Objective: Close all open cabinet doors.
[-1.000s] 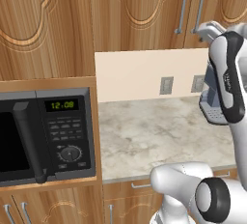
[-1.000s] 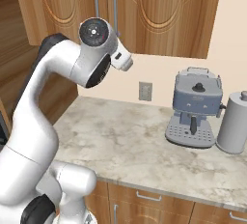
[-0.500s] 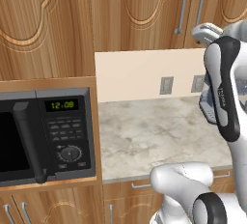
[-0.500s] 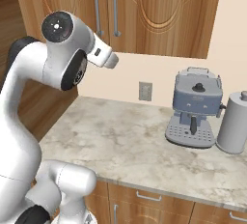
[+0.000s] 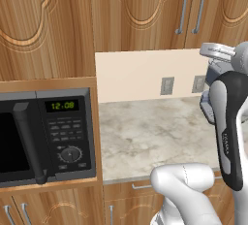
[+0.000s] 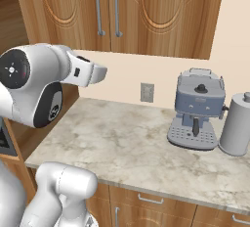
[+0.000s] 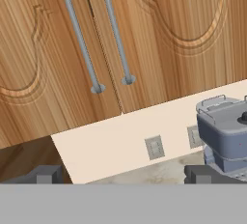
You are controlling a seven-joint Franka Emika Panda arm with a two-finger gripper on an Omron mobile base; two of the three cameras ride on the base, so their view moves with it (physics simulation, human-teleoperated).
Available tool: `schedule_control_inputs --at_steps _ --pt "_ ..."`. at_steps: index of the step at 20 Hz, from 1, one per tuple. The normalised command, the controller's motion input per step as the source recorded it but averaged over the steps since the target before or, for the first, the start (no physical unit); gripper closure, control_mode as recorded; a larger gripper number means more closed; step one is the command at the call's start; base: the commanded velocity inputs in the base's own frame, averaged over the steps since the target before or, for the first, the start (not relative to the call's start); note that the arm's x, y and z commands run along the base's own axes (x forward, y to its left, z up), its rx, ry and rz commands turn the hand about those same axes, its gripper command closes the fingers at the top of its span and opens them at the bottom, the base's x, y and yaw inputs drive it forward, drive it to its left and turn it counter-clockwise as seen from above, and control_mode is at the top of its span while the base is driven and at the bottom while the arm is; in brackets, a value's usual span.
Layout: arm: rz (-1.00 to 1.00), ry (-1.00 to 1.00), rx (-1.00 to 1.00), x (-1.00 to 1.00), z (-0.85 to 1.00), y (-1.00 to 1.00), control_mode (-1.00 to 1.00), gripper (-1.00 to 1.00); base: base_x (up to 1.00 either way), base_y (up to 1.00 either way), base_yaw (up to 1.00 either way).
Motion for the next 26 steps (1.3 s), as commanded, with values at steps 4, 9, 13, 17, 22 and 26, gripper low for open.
schedule_control_inputs --at_steps 4,9,13,17,22,26 --pt "0.0 0.0 -0.1 -0.74 0.26 0.17 -1.0 -1.0 0.0 0.0 0.0" --pt "0.0 0.05 -0.08 -0.62 0.17 0.14 -1.0 -1.0 0.0 0.0 0.0" --pt "0.0 0.14 -0.12 -0.42 0.16 0.22 -1.0 -1.0 0.0 0.0 0.0" --pt "0.0 0.19 -0.12 -0.18 0.17 0.32 -1.0 -1.0 0.0 0.0 0.0" --pt "0.01 0.03 -0.03 -0.11 0.0 0.09 -1.0 -1.0 0.0 0.0 0.0" --pt "0.02 0.0 0.0 -0.12 0.0 0.08 -1.0 -1.0 0.0 0.0 0.0"
